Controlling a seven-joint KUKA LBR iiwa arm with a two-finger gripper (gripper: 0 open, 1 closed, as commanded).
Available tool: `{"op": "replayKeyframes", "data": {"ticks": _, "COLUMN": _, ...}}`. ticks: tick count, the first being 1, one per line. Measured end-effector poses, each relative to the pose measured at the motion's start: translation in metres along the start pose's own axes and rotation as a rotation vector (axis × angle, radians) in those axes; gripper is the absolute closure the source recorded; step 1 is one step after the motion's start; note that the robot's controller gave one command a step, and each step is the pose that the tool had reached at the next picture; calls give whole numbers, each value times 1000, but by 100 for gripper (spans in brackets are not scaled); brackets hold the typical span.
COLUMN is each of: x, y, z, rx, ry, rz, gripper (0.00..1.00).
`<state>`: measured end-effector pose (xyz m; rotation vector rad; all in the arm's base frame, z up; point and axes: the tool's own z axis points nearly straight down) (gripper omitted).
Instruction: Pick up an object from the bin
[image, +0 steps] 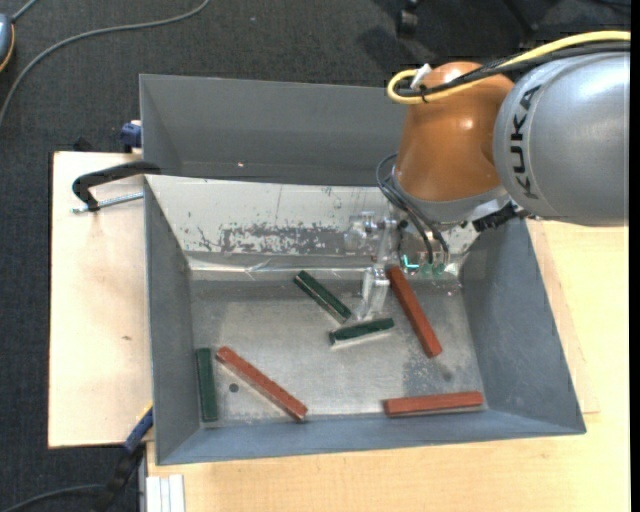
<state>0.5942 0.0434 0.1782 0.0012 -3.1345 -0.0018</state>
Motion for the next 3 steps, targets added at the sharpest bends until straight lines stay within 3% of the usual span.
{"op": "replayKeyframes", "data": {"ticks": 1, "x": 38, "y": -39, "z": 112, "rx": 1, "ry": 2, "rz": 70, "gripper": 0}}
{"op": "replayKeyframes", "data": {"ticks": 2, "x": 34, "y": -38, "z": 108, "rx": -1, "ry": -8, "rz": 69, "gripper": 100}}
{"op": "replayKeyframes", "data": {"ticks": 3, "x": 19, "y": -55, "z": -59, "rx": 1, "ry": -24, "rz": -2, "gripper": 100}}
